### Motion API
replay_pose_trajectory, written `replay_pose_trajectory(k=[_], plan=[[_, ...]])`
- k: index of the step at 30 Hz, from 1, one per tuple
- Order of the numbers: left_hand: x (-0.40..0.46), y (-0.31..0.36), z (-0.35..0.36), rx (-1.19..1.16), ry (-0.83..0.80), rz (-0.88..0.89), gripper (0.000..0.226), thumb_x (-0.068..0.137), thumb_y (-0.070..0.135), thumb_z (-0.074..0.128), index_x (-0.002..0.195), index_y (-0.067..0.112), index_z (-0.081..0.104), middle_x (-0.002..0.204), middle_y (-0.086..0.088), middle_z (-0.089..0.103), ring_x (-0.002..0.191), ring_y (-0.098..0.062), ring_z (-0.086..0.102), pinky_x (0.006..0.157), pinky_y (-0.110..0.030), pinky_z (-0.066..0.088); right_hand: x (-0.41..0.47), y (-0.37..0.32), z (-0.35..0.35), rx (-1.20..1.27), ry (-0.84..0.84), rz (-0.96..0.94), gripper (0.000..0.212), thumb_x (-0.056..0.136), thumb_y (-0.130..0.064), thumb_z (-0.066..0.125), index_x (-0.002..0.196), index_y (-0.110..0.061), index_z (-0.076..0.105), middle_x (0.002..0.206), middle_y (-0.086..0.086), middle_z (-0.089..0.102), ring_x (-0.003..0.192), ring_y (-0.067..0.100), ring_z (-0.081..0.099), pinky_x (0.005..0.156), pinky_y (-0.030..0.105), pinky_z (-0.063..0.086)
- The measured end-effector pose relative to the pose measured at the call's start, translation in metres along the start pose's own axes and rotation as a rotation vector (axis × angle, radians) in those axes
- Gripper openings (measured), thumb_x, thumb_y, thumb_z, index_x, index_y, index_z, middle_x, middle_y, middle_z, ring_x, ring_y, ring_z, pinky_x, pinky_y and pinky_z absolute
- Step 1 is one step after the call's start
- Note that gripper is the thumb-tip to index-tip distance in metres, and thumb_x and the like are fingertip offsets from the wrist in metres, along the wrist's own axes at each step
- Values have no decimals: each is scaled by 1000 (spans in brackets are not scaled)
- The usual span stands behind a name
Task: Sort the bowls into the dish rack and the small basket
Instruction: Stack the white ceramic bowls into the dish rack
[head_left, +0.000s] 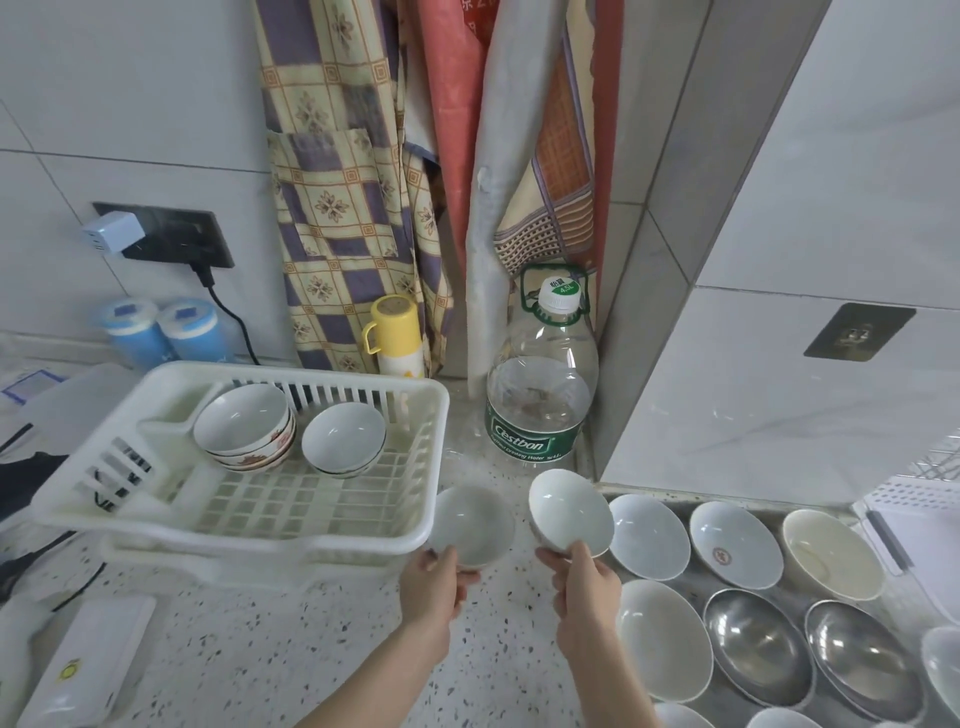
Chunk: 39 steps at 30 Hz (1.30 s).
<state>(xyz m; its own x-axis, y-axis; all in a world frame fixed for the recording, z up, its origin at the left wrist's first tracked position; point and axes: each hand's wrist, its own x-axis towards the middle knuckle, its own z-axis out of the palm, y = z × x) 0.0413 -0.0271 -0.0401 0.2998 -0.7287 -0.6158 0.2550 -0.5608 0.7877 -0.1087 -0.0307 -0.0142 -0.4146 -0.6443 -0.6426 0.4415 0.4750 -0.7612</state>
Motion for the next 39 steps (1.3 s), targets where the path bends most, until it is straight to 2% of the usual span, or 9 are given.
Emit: replay_pose_trajectory(k=[5,9,13,16,20,27,32,39], plan=[[-14,1,-10,77,-73,22,17,93,13,55,106,4,63,70,-15,75,40,-11,43,39,-20,33,-33,-14,-5,66,12,-103,9,88,-10,48,87,-7,57,73,11,76,35,5,25,32,16,22],[-28,15,-16,135,-207,54,22,92,14,55,113,11,59,71,-14,75,40,-11,41,39,-19,33,-60,-24,-6,97,36,-222,9,86,-8,48,78,-8,52,74,13,75,33,5,21,31,15,21],[-44,40,-30,193,-342,132,26,87,14,53,112,17,60,71,-12,76,38,-10,42,39,-19,33,-89,-33,3,118,60,-327,9,85,-6,49,77,-8,53,72,13,75,33,6,20,32,14,19],[-48,65,-49,197,-381,195,28,86,14,52,112,15,61,71,-11,76,37,-11,42,40,-20,32,-108,-37,17,131,62,-386,14,84,-6,50,73,-13,49,72,12,75,34,5,20,32,14,19],[-38,99,-87,162,-361,266,24,86,12,54,108,14,63,69,-13,75,35,-11,39,38,-20,30,-125,-30,48,181,60,-412,20,84,-5,50,68,-15,42,73,15,75,35,6,19,32,16,17],[-1,138,-161,103,-276,329,21,86,15,56,103,19,66,69,-11,75,35,-8,43,38,-18,36,-138,0,113,112,29,-388,11,83,-7,52,75,-8,59,74,15,75,34,7,20,32,15,21],[28,153,-205,65,-211,334,19,86,12,55,100,17,67,67,-13,75,33,-7,41,36,-18,33,-140,18,152,74,24,-382,12,83,-7,52,71,-6,55,70,16,74,33,6,19,31,15,22],[68,170,-246,15,-180,316,15,89,12,55,98,10,66,71,-13,76,32,-7,37,34,-17,30,-126,30,193,-67,33,-453,13,80,-11,53,79,-1,61,66,11,74,39,7,24,36,16,28]])
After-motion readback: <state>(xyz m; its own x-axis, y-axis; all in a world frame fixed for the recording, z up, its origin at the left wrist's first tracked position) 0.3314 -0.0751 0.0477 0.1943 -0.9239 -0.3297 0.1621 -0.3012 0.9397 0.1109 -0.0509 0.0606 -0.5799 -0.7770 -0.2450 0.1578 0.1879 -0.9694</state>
